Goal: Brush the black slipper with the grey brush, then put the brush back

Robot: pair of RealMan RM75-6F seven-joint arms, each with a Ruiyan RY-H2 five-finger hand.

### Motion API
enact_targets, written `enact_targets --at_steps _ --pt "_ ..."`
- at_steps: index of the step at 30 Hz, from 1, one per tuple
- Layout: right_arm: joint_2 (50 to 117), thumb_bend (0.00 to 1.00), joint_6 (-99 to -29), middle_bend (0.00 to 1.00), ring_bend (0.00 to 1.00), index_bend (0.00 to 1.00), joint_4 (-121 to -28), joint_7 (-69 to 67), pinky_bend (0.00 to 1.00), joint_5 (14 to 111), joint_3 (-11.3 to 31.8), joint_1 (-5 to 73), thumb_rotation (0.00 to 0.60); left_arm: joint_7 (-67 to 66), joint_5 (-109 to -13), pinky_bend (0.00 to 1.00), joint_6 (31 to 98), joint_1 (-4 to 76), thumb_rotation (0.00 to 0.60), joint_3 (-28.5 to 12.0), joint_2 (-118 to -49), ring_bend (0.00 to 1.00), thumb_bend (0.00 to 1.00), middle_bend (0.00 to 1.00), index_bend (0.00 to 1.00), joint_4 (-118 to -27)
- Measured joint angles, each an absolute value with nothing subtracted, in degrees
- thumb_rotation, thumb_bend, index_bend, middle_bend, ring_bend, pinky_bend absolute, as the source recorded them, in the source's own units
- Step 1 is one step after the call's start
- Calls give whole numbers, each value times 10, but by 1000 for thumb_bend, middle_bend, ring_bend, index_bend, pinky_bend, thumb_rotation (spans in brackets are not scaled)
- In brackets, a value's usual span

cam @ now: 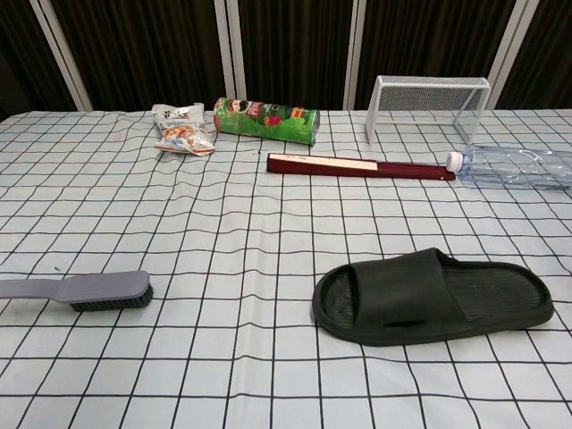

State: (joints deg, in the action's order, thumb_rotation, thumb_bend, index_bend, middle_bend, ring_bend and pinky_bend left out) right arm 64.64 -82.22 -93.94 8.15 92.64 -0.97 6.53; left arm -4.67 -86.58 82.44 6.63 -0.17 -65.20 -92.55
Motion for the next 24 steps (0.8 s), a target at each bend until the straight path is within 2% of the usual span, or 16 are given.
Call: enact_targets --at_steps 3,5,9,12,18,24 --pt "647 364 -821 0 0 0 -939 79 0 926 -10 65 524 -47 -862 181 817 69 600 -2 -655 0 42 15 0 -923" --pt "647 364 -821 0 0 0 -939 77 0 926 -9 66 524 -49 -859 194 811 71 600 -3 -658 22 57 59 24 -922" --pt "645 364 -822 0 0 0 -938 74 0 925 -9 65 524 -54 -857 283 808 77 600 -8 -673 171 117 230 129 -916" --pt "642 364 -822 0 0 0 -940 69 0 925 -9 65 524 -66 -858 316 809 83 600 -15 -696 232 151 297 190 -906" --pt "638 364 -816 0 0 0 -942 58 0 925 -11 67 524 -126 -856 332 785 107 600 -23 -754 277 155 344 238 -889" --pt "633 364 -816 0 0 0 -941 41 0 925 -11 67 524 -200 -824 332 750 129 600 -33 -818 279 156 333 246 -877"
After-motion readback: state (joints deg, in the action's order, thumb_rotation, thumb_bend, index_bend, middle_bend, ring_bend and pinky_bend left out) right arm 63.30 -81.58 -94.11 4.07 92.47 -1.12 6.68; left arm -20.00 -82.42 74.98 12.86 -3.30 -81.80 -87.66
